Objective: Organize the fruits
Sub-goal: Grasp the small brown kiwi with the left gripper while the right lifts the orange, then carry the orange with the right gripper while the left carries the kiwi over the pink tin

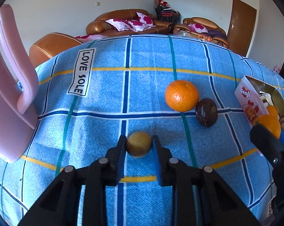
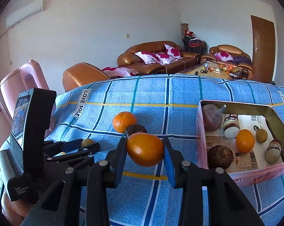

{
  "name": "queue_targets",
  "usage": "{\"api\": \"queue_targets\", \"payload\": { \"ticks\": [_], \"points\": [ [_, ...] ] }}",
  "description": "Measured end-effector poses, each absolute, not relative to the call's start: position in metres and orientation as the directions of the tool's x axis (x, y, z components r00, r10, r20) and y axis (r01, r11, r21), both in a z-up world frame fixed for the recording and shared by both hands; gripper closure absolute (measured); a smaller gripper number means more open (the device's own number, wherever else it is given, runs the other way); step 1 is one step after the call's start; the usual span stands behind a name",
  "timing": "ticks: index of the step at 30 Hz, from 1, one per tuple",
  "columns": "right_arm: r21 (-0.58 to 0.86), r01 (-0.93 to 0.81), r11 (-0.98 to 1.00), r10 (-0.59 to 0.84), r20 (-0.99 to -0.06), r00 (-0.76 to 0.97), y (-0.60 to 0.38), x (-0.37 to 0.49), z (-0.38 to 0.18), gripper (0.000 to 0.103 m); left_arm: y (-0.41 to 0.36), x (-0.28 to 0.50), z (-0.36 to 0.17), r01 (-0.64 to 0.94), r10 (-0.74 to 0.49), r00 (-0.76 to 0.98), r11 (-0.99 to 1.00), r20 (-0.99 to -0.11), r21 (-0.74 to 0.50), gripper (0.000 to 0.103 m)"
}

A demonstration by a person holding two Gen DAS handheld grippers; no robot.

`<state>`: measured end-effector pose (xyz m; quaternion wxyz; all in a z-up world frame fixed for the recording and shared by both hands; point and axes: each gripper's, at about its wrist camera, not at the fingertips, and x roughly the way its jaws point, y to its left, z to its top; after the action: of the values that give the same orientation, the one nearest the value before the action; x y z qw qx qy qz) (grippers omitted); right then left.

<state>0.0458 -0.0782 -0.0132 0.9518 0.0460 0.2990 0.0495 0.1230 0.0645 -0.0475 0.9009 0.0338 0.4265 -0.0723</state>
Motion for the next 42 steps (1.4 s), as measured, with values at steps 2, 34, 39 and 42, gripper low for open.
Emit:
{"api": "queue_targets", "payload": {
  "ticks": [2, 34, 39, 42],
  "points": [
    [0.118, -0.065, 0.991, 0.121, -0.563, 0.817, -0.078, 0.046, -0.013, 0.063, 0.067, 0.122, -0.046, 0.153, -0.101, 0.631, 0.988, -0.77, -0.005, 0.075],
    [-0.005, 0.006, 1.0, -0.008, -0.443, 0.896, -0.084, -0.002, 0.002, 0.063, 0.058, 0.046, -0.011, -0.025, 0.063, 0.858, 0.996, -0.509, 0.082, 0.075],
    [-0.006, 0.015, 1.0, -0.016, -0.443, 0.896, -0.091, -0.009, 0.003, 0.063, 0.049, 0.039, -0.01, -0.022, 0.064, 0.857, 0.996, -0.511, 0.088, 0.075],
    [-0.01, 0.019, 1.0, -0.022, -0.442, 0.897, -0.097, -0.012, 0.003, 0.063, 0.044, 0.036, -0.01, -0.017, 0.059, 0.856, 0.996, -0.514, 0.086, 0.075]
  ]
}}
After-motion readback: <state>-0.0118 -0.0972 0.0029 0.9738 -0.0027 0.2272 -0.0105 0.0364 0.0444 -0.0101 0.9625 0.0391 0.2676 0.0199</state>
